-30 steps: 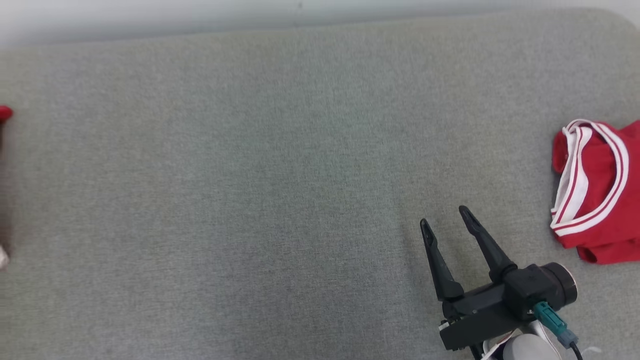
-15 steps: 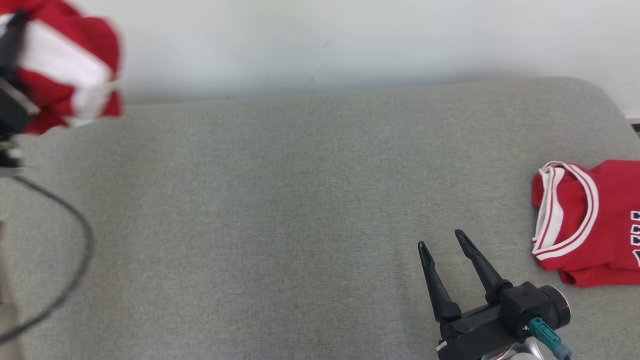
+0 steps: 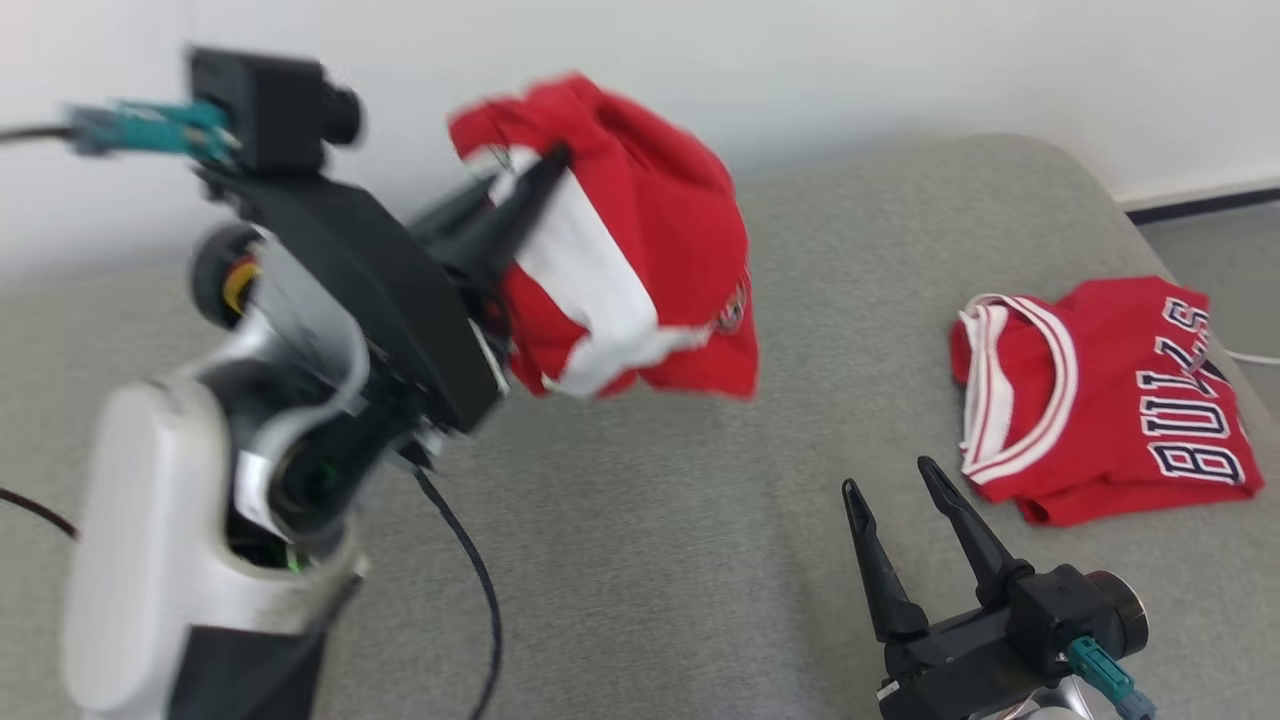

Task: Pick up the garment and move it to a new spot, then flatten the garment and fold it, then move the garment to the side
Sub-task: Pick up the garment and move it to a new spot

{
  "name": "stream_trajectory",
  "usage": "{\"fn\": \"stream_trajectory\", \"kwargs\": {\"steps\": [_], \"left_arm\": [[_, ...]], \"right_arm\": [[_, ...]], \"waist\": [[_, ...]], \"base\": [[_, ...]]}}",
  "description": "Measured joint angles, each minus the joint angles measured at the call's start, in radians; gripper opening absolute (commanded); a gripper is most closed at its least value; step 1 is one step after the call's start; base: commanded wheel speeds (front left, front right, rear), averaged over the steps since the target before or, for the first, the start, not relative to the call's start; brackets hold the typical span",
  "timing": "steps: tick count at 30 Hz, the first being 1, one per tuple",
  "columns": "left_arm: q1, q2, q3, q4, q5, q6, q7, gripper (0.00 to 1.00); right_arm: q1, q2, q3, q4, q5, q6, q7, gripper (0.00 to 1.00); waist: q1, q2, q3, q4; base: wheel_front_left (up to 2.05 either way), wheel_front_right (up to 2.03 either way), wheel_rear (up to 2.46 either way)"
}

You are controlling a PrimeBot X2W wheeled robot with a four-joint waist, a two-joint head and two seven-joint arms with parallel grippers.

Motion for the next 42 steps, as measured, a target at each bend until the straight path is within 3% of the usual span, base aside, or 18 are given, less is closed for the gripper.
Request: {"fn": "stream_trajectory", "kwargs": {"steps": [5,12,18,19,20,21,27,33,42], "left_arm": [[0.088,-0.016,-0.066,0.079,0.058,-0.008,-0.074,0.0],[0.195,0.004,-0.099,0.308,0.272,0.031,-0.321,0.0],[0.247,-0.009,-0.138,0.514,0.341,0.046,-0.494,0.0],[0.25,-0.01,-0.15,0.546,0.355,0.049,-0.515,0.15],[0.252,-0.013,-0.158,0.574,0.361,0.049,-0.532,0.49],[0.258,-0.019,-0.164,0.598,0.361,0.051,-0.547,1.0],[0.299,-0.052,-0.177,0.661,0.317,0.061,-0.63,1.0],[0.352,-0.056,-0.167,0.624,0.265,0.071,-0.653,1.0],[0.412,0.003,-0.118,0.45,0.229,0.113,-0.594,1.0]], "right_arm": [[-0.002,0.007,-0.009,-0.008,0.0,0.0,-0.001,1.0],[-0.002,0.02,-0.025,-0.021,-0.005,0.0,-0.005,1.0],[-0.001,0.024,-0.041,-0.03,-0.018,0.0,-0.009,1.0],[0.0,0.025,-0.045,-0.032,-0.02,0.0,-0.01,1.0],[0.002,0.025,-0.049,-0.033,-0.024,0.0,-0.01,1.0],[0.003,0.024,-0.051,-0.035,-0.028,0.0,-0.01,1.0],[0.019,0.011,-0.062,-0.06,-0.05,0.0,-0.011,1.0],[0.043,-0.017,-0.041,-0.074,-0.065,0.0,0.005,1.0],[0.06,-0.027,-0.023,-0.098,-0.065,0.0,0.031,1.0]], "waist": [[0.0,0.0,0.025,-0.06],[0.0001,0.0001,0.076,-0.133],[0.0002,0.0001,0.122,-0.162],[0.0002,0.0001,0.127,-0.163],[0.0002,0.0001,0.13,-0.163],[0.0002,0.0001,0.131,-0.161],[0.0001,0.0001,0.116,-0.135],[0.0001,0.0,0.089,-0.1],[0.0001,0.0,0.049,-0.056]], "base": [[0.0,0.0,0.0],[0.0,0.0,0.0],[0.0,0.0,0.0],[0.0,0.0,0.0],[0.0,0.0,0.0],[0.0,0.0,0.0],[0.0,0.0,0.0],[0.0,0.0,0.0],[0.0,0.0,0.0]]}}
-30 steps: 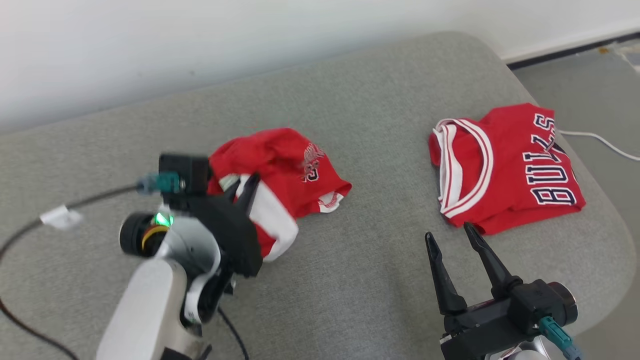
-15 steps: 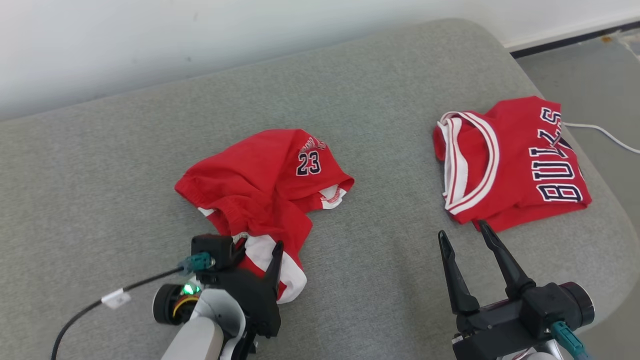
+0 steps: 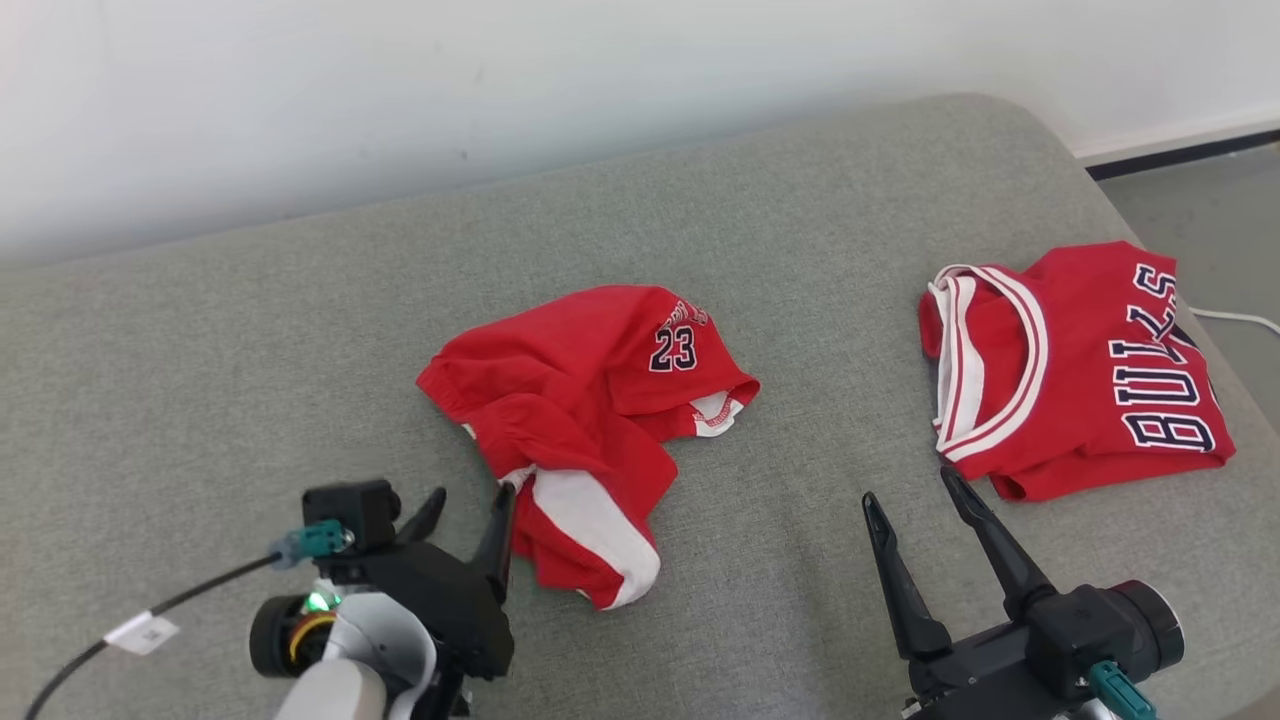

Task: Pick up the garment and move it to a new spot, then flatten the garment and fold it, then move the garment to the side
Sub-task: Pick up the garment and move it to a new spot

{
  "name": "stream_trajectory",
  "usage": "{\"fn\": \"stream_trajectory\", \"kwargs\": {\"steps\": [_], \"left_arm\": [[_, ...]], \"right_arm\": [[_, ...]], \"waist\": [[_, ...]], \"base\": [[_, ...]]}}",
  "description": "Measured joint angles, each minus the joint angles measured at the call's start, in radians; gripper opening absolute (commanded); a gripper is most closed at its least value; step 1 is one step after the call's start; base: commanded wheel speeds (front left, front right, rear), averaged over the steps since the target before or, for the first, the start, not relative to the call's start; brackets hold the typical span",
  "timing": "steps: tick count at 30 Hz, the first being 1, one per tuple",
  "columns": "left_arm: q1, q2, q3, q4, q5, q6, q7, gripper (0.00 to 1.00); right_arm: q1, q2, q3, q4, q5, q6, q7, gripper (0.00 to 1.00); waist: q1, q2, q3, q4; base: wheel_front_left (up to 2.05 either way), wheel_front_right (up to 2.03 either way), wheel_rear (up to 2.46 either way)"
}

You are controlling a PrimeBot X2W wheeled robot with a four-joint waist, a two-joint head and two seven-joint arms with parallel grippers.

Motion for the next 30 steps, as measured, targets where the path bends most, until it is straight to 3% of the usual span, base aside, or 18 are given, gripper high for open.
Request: {"fn": "stream_trajectory", "kwargs": {"steps": [7,24,30], "left_arm": [[0.002,0.047,0.014,-0.088,-0.004,0.014,0.057,1.0],[-0.065,0.083,-0.015,0.008,0.03,0.025,0.105,1.0],[-0.087,0.076,-0.024,0.026,0.014,-0.007,0.089,1.0]], "right_arm": [[0.002,-0.001,0.015,0.001,0.011,0.0,0.001,1.0],[-0.003,0.015,0.011,0.005,0.019,0.0,-0.01,1.0],[-0.003,0.017,0.002,0.007,0.019,0.0,-0.012,1.0]], "waist": [[0.0,0.0,-0.013,-0.003],[0.0,0.0001,0.019,-0.066],[0.0,0.0001,0.024,-0.064]], "base": [[0.0,0.0,0.0],[0.0,0.0,0.0],[0.0,0.0,0.0]]}}
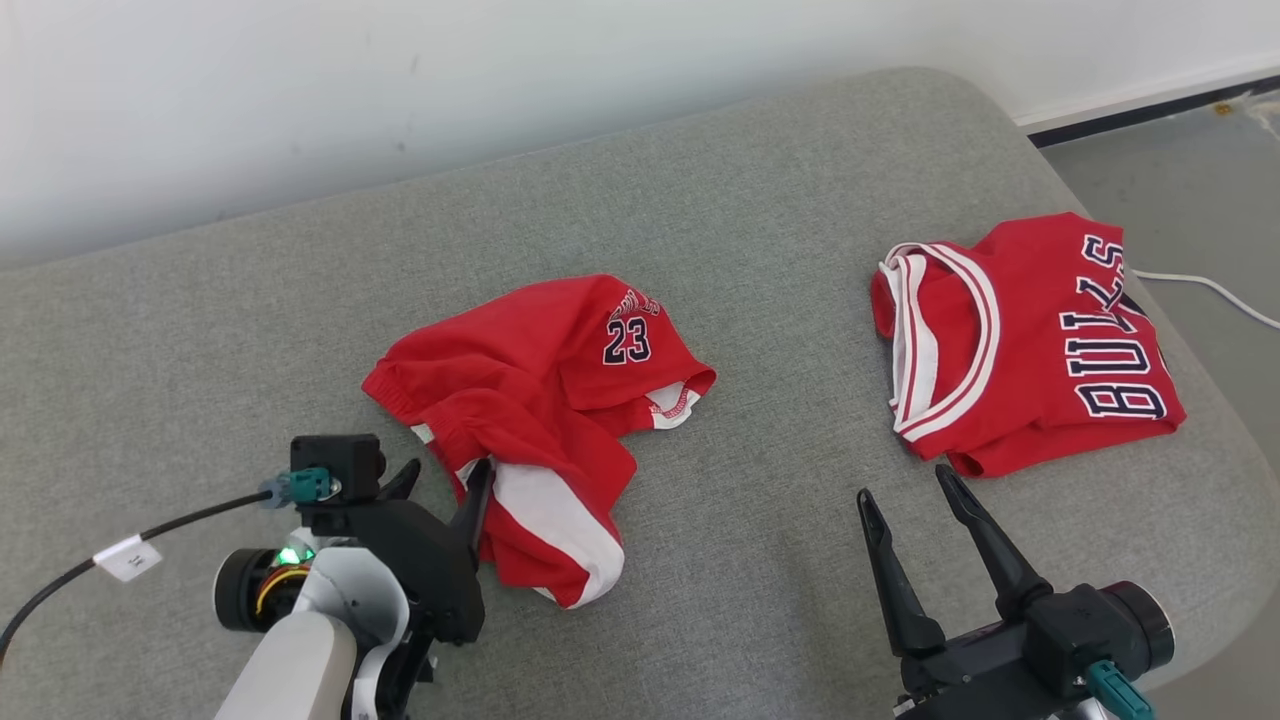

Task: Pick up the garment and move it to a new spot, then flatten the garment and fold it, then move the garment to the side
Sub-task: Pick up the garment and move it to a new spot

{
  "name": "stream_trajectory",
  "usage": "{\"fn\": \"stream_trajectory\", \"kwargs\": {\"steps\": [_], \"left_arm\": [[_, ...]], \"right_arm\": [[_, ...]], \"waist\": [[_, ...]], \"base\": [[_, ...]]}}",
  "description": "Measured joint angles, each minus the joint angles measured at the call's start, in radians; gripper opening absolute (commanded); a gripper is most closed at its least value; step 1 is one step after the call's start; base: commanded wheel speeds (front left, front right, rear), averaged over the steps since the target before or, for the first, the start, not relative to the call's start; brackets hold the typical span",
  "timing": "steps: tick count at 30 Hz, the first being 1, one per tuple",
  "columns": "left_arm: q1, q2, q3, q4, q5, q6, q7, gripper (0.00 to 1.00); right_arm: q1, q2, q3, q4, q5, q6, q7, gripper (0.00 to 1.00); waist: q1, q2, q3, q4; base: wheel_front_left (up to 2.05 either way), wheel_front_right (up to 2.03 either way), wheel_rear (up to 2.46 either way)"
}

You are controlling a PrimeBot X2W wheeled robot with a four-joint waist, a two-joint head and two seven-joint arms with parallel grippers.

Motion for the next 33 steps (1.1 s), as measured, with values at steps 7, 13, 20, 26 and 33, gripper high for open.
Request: {"fn": "stream_trajectory", "kwargs": {"steps": [7,13,20,26,33], "left_arm": [[-0.028,-0.014,-0.012,0.04,-0.009,-0.016,-0.012,1.0],[-0.026,-0.015,-0.009,0.051,-0.012,-0.014,-0.045,1.0],[0.082,-0.012,0.035,-0.005,-0.019,0.018,-0.184,1.0],[0.191,-0.014,0.077,-0.077,-0.028,0.019,-0.354,1.0],[0.279,-0.001,0.09,-0.119,0.036,0.016,-0.533,1.0]], "right_arm": [[-0.006,0.005,0.007,0.004,0.0,0.0,-0.004,1.0],[-0.005,0.004,-0.004,0.006,0.0,0.0,-0.007,1.0],[0.022,0.003,-0.041,-0.002,-0.002,0.0,-0.005,1.0],[0.046,-0.002,-0.077,-0.016,-0.007,0.0,0.004,1.0],[0.073,-0.003,-0.118,-0.035,-0.008,0.0,0.012,1.0]], "waist": [[0.0,0.0,-0.002,0.004],[0.0,0.0,-0.006,0.011],[0.0,-0.0001,-0.022,0.044],[0.0,-0.0001,-0.043,0.089],[0.0,0.0,-0.071,0.148]], "base": [[0.0,0.0,0.0],[0.0,0.0,0.0],[0.0,0.0,0.0],[0.0,0.0,0.0],[0.0,0.0,0.0]]}}
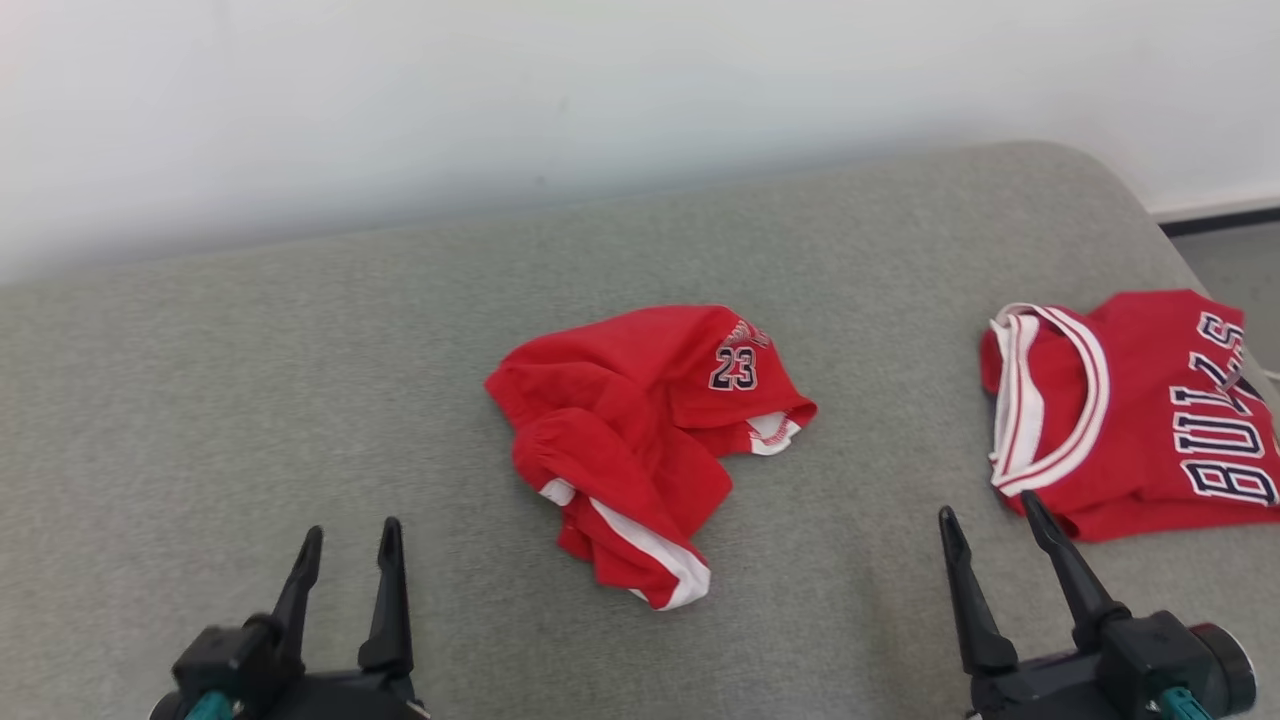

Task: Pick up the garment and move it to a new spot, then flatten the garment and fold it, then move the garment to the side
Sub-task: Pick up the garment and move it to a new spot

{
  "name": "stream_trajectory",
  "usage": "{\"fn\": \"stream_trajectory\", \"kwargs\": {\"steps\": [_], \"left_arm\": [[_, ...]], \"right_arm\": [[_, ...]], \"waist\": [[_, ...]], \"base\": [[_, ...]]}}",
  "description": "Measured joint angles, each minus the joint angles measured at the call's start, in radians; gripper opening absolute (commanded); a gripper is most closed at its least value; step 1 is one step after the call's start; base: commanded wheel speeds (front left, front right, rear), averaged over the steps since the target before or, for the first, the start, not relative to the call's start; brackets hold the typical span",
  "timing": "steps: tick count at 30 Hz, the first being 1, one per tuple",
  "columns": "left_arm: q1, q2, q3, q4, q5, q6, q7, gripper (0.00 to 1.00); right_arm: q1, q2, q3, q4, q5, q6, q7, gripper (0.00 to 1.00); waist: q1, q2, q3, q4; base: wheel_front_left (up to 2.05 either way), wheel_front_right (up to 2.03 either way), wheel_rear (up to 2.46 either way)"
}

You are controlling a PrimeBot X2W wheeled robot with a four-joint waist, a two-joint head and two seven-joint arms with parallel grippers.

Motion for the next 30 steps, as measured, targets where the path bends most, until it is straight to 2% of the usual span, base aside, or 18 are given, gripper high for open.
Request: {"fn": "stream_trajectory", "kwargs": {"steps": [6,12,18,26,30], "left_arm": [[0.083,-0.009,0.048,-0.073,0.073,0.01,-0.03,1.0],[0.172,-0.044,0.134,-0.132,0.165,-0.031,-0.033,1.0],[0.242,-0.079,0.197,-0.126,0.228,-0.077,-0.033,1.0],[0.277,-0.105,0.252,-0.118,0.258,-0.137,-0.033,1.0],[0.278,-0.114,0.263,-0.121,0.268,-0.152,-0.033,1.0]], "right_arm": [[0.031,-0.005,-0.04,-0.003,0.0,0.0,0.003,1.0],[0.046,-0.007,-0.042,0.002,0.0,0.0,0.002,1.0],[0.053,-0.008,-0.033,0.027,0.003,0.0,-0.001,1.0],[0.075,-0.004,-0.03,0.063,0.01,0.0,-0.003,1.0],[0.075,0.001,-0.03,0.066,0.01,0.0,-0.007,1.0]], "waist": [[0.0,-0.0001,-0.028,0.046],[-0.0001,-0.0002,-0.063,0.084],[-0.0001,-0.0002,-0.09,0.112],[-0.0001,-0.0002,-0.108,0.123],[-0.0001,-0.0001,-0.11,0.119]], "base": [[0.0,0.0,0.0],[0.0,0.0,0.0],[0.0,0.0,0.0],[0.0,0.0,0.0],[0.0,0.0,0.0]]}}
